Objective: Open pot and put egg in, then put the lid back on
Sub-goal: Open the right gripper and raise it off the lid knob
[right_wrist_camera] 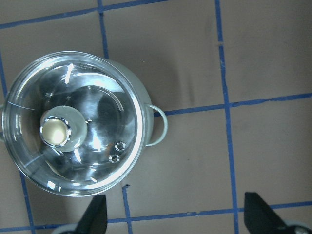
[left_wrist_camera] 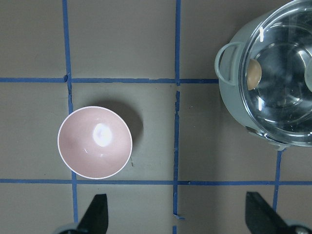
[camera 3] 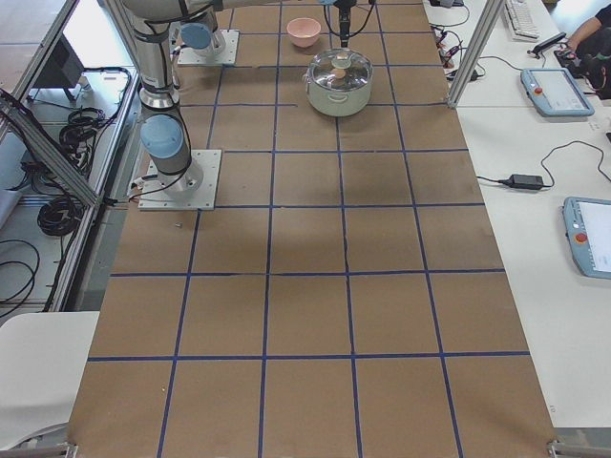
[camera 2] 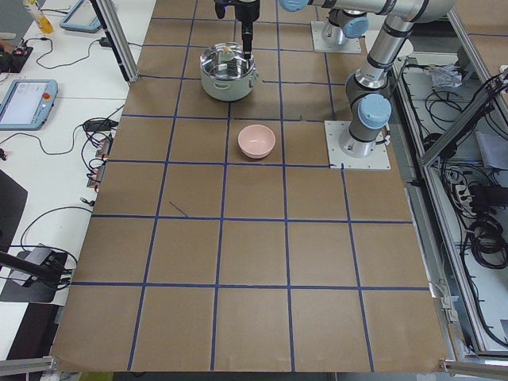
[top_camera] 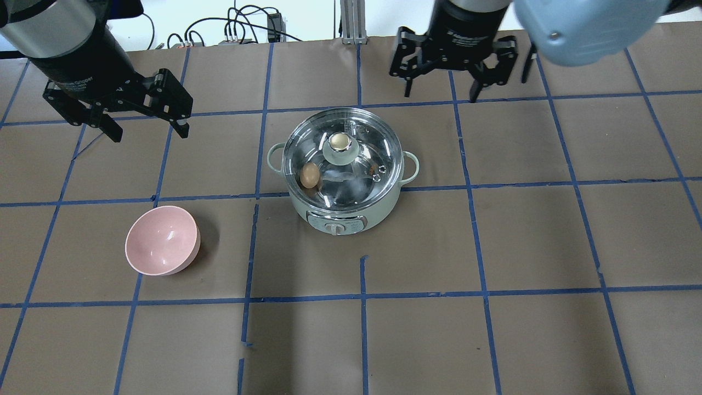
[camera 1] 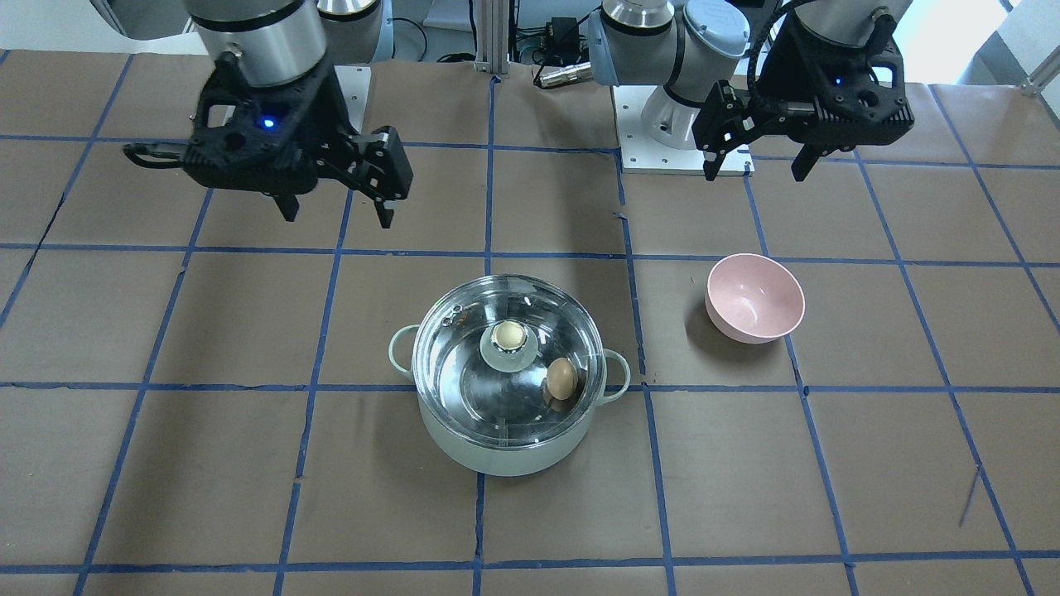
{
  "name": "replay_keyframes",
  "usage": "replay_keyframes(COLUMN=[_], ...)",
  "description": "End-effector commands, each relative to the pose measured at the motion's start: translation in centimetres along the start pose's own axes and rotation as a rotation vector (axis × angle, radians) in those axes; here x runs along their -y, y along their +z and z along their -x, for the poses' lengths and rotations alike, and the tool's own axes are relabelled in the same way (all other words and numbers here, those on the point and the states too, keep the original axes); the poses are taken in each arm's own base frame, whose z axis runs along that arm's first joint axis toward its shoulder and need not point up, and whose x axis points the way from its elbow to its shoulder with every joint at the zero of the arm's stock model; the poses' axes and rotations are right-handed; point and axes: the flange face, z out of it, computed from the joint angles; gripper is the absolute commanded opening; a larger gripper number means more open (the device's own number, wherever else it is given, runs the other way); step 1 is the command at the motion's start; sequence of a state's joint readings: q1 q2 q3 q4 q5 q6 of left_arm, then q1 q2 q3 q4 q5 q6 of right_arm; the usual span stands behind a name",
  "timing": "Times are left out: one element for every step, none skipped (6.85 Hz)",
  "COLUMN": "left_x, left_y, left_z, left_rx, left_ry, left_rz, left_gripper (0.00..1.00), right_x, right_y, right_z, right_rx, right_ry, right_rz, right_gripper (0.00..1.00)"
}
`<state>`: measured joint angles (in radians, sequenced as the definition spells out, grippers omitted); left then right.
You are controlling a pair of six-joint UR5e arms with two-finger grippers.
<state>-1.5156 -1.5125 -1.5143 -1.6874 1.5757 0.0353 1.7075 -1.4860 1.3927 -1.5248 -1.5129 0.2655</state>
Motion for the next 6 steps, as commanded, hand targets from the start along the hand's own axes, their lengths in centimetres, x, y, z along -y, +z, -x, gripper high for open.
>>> replay_keyframes(left_x=[0.0,0.0,0.0,-0.01,-0.01,0.01], left_y=[-0.01,-0.01,-0.01,0.07,0.07,0.05], left_z=[0.0,0.0,0.0,0.0,0.0,-0.03], left_rx=[0.0,0.0,0.0,0.0,0.0,-0.003], left_ry=[0.0,0.0,0.0,0.0,0.0,0.0], left_rz=[0.0,0.0,0.0,0.001,0.001,0.0], left_gripper=[1.0,1.0,1.0,1.0,1.0,1.0], right_x=[-2.33,-2.55,-2.53,-2.57,-2.67,-2.68], right_y=[-2.25,-2.45,-2.41,-2.4,-2.43,-2.46], right_z=[-2.87,-3.19,-3.19,-3.12,-2.82,-2.73], right_rx=[0.006,0.006,0.006,0.006,0.009,0.011], right_ry=[-0.009,-0.029,-0.065,-0.071,-0.078,-0.079], right_rz=[0.008,0.015,0.013,0.013,0.01,0.007], right_gripper=[1.0,1.0,1.0,1.0,1.0,1.0])
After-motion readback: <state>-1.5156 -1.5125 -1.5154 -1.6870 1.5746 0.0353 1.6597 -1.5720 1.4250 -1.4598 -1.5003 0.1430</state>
